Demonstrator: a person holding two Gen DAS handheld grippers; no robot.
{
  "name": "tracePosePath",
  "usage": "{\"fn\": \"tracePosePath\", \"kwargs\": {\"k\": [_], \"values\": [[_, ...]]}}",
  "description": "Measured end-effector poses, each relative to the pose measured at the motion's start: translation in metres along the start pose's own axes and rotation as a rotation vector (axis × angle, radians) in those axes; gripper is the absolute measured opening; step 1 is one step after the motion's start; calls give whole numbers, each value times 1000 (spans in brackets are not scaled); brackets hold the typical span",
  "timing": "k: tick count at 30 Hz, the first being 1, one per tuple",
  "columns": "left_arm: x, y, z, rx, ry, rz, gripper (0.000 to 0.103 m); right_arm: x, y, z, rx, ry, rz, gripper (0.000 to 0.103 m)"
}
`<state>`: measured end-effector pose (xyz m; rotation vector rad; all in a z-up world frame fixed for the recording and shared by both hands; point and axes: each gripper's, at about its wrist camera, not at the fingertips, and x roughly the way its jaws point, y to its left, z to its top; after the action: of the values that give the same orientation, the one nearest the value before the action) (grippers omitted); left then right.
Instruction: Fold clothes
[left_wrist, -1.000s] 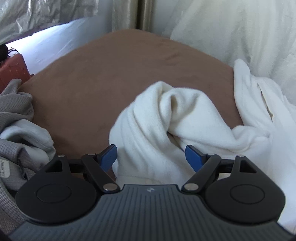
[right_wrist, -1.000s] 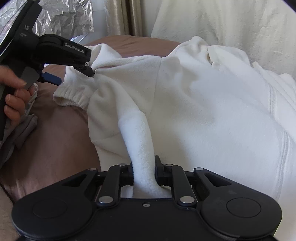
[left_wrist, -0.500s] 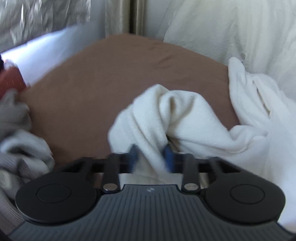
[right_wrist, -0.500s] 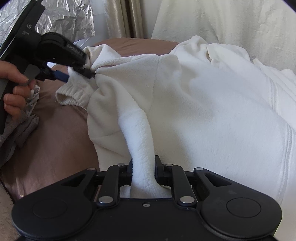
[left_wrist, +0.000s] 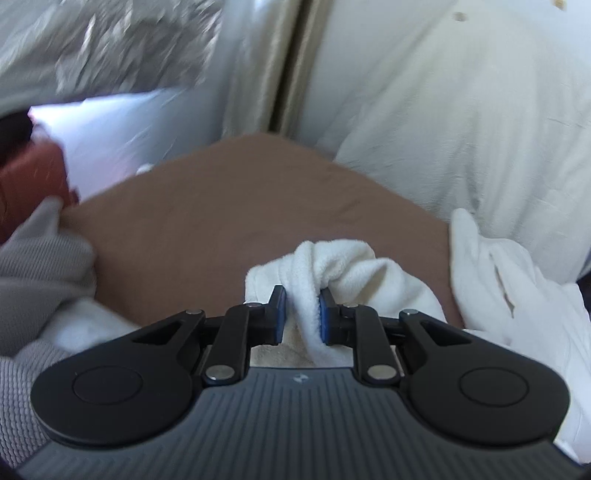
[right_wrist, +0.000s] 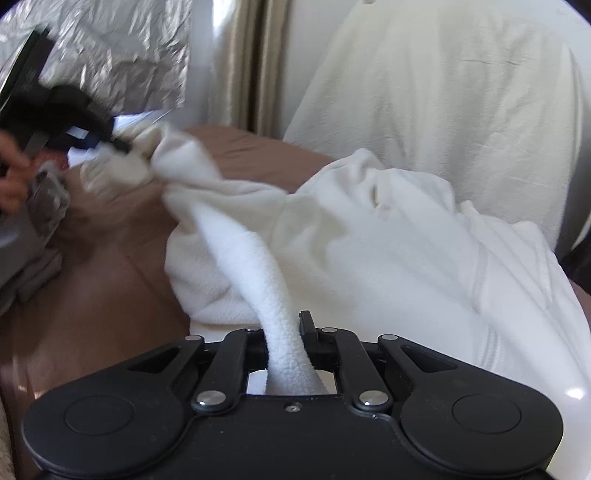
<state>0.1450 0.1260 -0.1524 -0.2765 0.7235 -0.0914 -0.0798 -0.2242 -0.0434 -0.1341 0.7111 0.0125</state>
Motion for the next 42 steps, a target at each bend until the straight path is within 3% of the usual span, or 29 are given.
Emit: {"fn": "tracePosePath", "kwargs": {"k": [3,8,12,15,18,21,24,27,28,31,33,34,35,36,37,38,42], "values": [[3,7,0,-31,49,-25,19,-2,-9,-1,29,-1,-6,8],[-3,21,-3,-149,90,-209,15,-6,-22,-3,50,-12,-4,8],[-38,56,2,-464,-2,-445,15,-11,-42,-3,112,-16,-29,8],[-60,91,1,-676,-83,-458,14,-10,-60,-8,143,-11,-52,8],[-78,107,2,-682,-182,-296,13,-8,-61,-14,62,5,-129,8],[-73,97,5,-536,-174,-145,14,-3,-68,-19,1,26,-193,8],[-50,70,0,-332,-22,-53,18,2,-96,-19,106,53,-169,10],[-34,37,-8,-106,106,19,31,10,-123,-23,211,98,-134,16],[-34,21,-13,-15,118,24,42,12,-130,-25,234,105,-113,17],[-44,-23,-33,253,122,-16,58,19,-146,-32,296,129,-48,18],[-51,-45,-50,375,135,-119,72,23,-160,-34,385,140,7,18],[-52,-52,-57,410,154,-202,87,26,-171,-34,447,142,40,18],[-53,-59,-63,446,174,-285,93,26,-181,-36,511,140,70,18],[-53,-65,-70,481,195,-352,93,26,-191,-38,574,137,101,18],[-50,-73,-76,518,218,-361,93,26,-199,-39,627,134,127,19],[-45,-81,-83,563,236,-316,94,23,-201,-40,645,129,138,20],[-3,-98,-112,767,317,59,94,5,-192,-44,529,87,129,24]]}}
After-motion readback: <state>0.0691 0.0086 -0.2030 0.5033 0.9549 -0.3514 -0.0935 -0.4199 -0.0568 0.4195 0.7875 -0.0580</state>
